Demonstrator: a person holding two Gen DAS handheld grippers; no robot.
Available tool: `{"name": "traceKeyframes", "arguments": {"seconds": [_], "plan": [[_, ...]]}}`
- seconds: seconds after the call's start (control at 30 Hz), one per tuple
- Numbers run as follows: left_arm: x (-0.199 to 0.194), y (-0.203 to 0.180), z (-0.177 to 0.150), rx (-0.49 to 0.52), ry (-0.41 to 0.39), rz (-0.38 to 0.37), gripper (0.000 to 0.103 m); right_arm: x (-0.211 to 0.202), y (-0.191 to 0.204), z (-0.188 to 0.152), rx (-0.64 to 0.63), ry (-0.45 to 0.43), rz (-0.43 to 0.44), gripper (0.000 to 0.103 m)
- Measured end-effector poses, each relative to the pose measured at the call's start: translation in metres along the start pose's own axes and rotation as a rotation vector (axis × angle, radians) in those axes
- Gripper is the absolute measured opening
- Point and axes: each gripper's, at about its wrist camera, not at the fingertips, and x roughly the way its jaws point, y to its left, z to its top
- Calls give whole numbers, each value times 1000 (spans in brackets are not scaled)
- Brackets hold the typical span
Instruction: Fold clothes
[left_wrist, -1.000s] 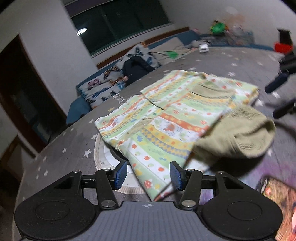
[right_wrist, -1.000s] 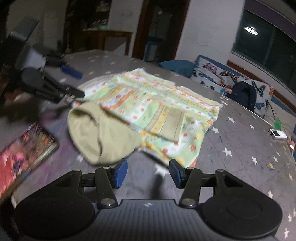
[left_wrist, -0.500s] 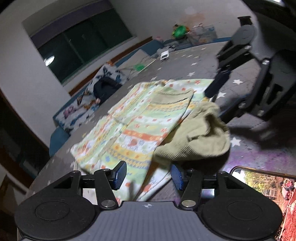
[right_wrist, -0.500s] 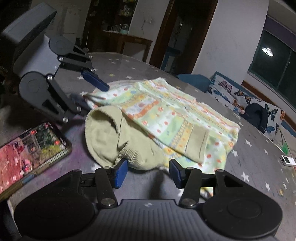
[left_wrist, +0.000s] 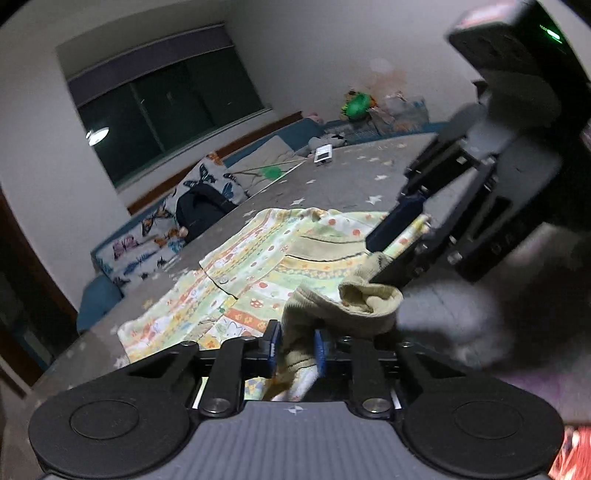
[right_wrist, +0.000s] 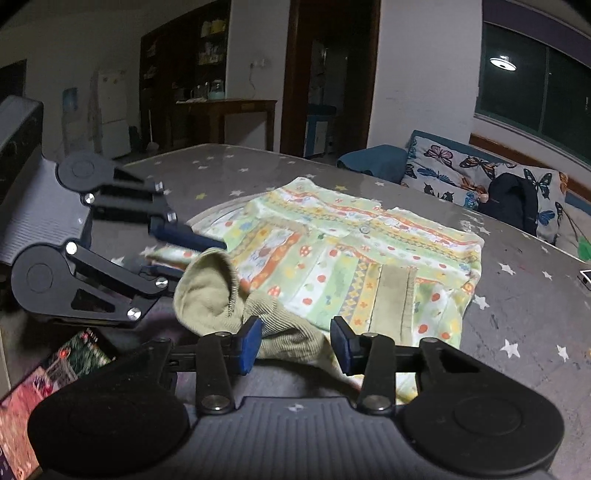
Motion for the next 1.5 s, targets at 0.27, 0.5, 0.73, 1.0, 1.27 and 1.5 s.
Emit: {"name": "traceKeyframes", "arguments": {"seconds": [0.27, 0.5, 0.73, 1.0, 1.27, 1.5], "plan": [[10, 23, 8, -164, 20, -10, 15, -12, -10, 1, 12, -9, -11, 47], [12, 28, 10, -206, 34, -13, 15, -15, -1, -15, -82, 30, 6, 58], [6, 28, 8, -191, 28, -8, 24, 12, 7, -6, -81, 11, -2, 48], [-21, 23, -6, -82, -6, 9, 61, 22, -13, 11, 83, -4, 31, 14], [-14, 12, -16, 26, 42, 23, 70, 16, -23, 17, 147, -36, 27, 13], [-12, 19, -20, -22, 85, 32, 10, -8, -16, 23, 127, -72, 40, 6]]}}
